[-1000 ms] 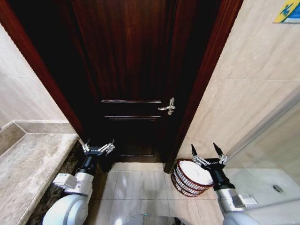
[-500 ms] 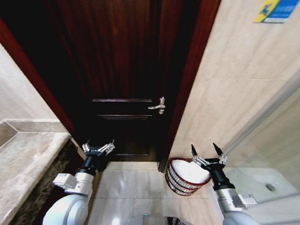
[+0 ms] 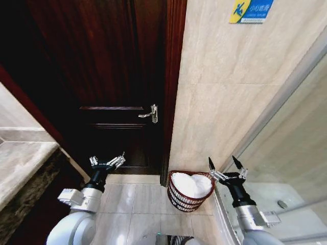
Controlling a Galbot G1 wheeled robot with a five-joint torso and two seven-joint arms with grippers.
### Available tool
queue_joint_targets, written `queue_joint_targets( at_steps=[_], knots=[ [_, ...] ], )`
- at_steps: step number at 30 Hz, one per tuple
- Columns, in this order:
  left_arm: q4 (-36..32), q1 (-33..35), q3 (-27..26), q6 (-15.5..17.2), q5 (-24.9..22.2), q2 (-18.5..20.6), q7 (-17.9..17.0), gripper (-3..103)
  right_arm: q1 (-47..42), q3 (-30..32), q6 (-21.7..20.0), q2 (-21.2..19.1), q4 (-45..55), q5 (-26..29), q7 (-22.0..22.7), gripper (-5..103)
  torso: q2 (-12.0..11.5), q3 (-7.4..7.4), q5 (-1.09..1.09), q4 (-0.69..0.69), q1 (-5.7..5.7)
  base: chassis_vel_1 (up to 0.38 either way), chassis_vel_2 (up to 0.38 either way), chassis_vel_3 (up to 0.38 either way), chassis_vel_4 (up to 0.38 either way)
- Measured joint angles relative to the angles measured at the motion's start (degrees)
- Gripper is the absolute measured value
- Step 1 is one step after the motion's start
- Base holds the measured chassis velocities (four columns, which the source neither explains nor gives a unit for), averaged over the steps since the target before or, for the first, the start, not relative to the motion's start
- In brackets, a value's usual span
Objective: Discard the used towel into the hamper.
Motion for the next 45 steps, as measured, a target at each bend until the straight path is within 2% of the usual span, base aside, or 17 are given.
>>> queue_joint_targets(
  at_steps=[37,45],
  knots=[
    [0.00,0.00,0.00,0.00,0.00,0.00,-0.01,100,0.01,0.01,0.00,0.00,0.00,0.00,0.00,100,-0.28,-0.12,0.02,0.00,-0.09,0.015,0.017,-0.005,-0.004],
    [0.00,0.00,0.00,0.00,0.00,0.00,0.00,100,0.01,0.01,0.00,0.00,0.00,0.00,0.00,100,-0.27,-0.13,0.03,0.00,-0.10,-0.020,-0.105,0.009,0.113]
  ],
)
